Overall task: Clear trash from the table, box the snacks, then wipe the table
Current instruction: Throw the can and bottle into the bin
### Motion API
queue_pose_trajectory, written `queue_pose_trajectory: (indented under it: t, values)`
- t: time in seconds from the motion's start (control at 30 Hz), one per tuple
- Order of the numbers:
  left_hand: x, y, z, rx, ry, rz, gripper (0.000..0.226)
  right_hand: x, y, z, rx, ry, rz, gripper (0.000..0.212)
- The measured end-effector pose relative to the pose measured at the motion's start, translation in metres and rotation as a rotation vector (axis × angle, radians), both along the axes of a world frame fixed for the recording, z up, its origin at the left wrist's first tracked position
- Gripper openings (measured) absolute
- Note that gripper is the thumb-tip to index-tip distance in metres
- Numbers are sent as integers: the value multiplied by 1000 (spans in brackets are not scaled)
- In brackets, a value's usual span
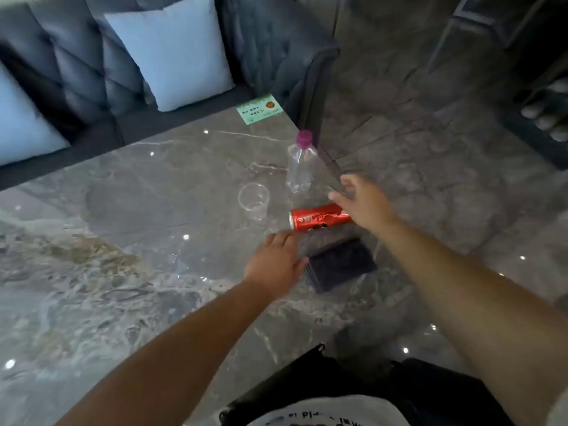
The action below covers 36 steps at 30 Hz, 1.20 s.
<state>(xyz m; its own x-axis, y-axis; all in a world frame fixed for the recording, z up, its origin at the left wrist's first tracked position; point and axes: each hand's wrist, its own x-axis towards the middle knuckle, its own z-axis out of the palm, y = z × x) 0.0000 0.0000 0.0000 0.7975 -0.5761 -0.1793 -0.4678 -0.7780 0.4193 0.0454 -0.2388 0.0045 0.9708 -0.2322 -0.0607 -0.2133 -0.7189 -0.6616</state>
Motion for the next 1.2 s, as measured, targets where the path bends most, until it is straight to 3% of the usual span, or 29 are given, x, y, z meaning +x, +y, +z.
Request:
queue_pose_trajectory:
  t: [0.1,0.27,0.6,0.67,0.83,1.0,1.2]
  values:
    - [25,-36,-10,91,-160,16,55,39,-14,-6,-10,46,83,66]
    - [53,-68,-26,285,-231,-63,61,76,-22,-26,-17,114,226,78]
    - [73,-85,-46,279,-201,-108,56,126,-16,-34,116,225,453,103]
    - [72,-82,-49,260,-197,-107,54,131,-13,-34,111,245,489,100]
    - [68,-78,-53,228,-216,-105,53,139,-1,-31,106,252,523,69]
    - [66,-70,-54,247,-197,-126,56,127,-8,-20,239,222,355,62]
    - [59,-64,-44,77,-115,-42,56,82,-81,7,253,103,-14,62]
